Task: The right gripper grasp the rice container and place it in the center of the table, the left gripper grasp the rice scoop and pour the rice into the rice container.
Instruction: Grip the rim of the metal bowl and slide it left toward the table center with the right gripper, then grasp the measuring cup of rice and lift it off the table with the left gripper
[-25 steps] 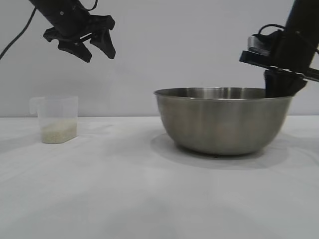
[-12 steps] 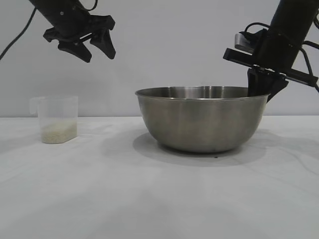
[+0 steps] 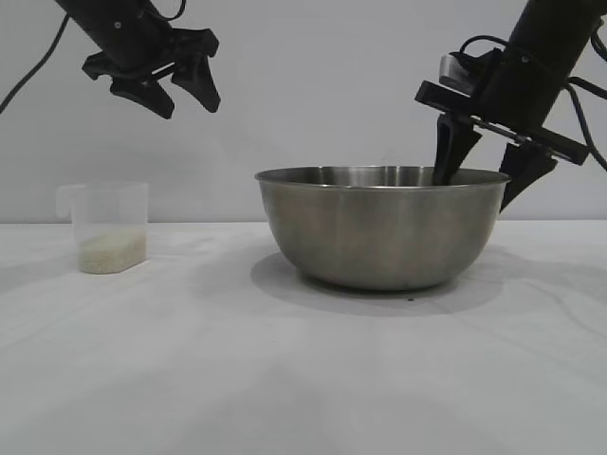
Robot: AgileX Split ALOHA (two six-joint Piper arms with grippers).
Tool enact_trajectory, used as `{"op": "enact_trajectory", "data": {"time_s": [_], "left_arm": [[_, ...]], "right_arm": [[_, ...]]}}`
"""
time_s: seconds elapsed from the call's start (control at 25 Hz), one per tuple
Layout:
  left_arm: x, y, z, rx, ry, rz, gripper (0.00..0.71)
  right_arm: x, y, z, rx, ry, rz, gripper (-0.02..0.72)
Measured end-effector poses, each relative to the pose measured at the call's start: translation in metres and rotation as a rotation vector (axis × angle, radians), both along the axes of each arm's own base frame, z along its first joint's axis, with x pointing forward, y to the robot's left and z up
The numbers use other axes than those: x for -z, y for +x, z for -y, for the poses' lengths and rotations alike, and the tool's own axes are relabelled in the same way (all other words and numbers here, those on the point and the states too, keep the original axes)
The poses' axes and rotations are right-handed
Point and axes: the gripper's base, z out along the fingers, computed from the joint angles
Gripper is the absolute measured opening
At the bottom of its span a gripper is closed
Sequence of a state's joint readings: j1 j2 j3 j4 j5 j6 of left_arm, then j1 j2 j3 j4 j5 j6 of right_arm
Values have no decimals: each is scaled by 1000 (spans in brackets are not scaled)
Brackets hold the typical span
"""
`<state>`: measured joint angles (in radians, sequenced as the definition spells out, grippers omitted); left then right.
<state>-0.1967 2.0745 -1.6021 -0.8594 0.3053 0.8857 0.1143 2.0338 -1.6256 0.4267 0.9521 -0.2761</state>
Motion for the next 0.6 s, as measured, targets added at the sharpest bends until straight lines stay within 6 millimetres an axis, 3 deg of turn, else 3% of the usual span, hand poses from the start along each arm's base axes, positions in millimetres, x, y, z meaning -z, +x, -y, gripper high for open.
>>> {"op": "enact_trajectory", "data": {"time_s": [0.16,0.24,0.44,0.6], "left_arm": [[0,0,0,0,0,0,445],[0,0,0,0,1,0,445],[0,0,0,2,5,1,445],[0,0,0,1,0,-2,445]], "right_arm": [[-42,-17,15,-38,-30,116,465],[-50,-34,19,-41,-49,180,465],[-16,-96,34,32,-132,300,465],[-33,-153,43,61,-167,461,465]]}}
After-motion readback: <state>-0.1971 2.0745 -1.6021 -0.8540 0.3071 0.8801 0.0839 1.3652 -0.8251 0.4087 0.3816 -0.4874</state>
